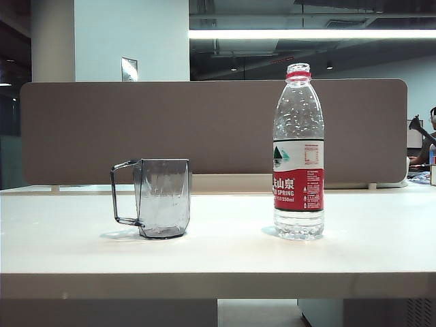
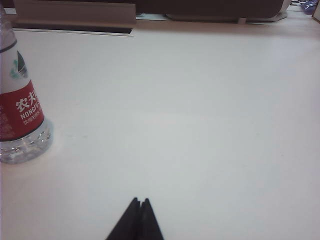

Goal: Pick up the mineral water bottle on the table and pour water into the mug until it's full.

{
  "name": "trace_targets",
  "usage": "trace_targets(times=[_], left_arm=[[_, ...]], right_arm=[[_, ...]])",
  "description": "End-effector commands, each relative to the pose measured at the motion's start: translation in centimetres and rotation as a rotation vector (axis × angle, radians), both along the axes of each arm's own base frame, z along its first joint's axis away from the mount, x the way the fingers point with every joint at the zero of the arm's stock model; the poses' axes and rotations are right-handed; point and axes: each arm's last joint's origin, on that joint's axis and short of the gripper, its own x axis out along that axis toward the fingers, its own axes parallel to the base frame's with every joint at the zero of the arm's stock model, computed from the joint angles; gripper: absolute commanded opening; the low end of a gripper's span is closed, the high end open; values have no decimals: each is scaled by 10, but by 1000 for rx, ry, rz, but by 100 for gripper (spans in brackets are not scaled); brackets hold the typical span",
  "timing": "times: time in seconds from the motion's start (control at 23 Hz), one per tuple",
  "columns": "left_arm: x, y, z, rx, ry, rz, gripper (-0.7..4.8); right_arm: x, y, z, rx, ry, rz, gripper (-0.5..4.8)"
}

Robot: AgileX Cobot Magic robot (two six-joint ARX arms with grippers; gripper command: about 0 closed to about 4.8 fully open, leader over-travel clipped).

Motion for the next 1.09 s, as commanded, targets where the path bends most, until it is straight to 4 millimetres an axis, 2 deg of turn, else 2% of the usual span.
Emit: trace_targets(times=[0.04, 0.09, 0.22, 0.39, 0.65, 0.91, 1.09], left_arm=[[10, -18, 43, 40, 66, -192, -5], [13, -23, 57, 49, 116, -234, -5], [20, -33, 75, 17, 167, -379, -5], [24, -37, 65, 36, 251, -408, -5], [21, -35, 60, 51, 306, -407, -5], [21, -32, 56, 122, 331, -303, -5], [20, -32, 56, 71, 360, -309, -5]], right_arm=[[0, 0, -1, -2, -8, 1, 12], [1, 0, -1, -2, -8, 1, 12], [0, 0, -1, -2, -8, 1, 12], [0, 0, -1, -2, -8, 1, 12], [0, 0, -1, -2, -8, 1, 12], [0, 0, -1, -2, -8, 1, 12], [0, 0, -1, -2, -8, 1, 12]])
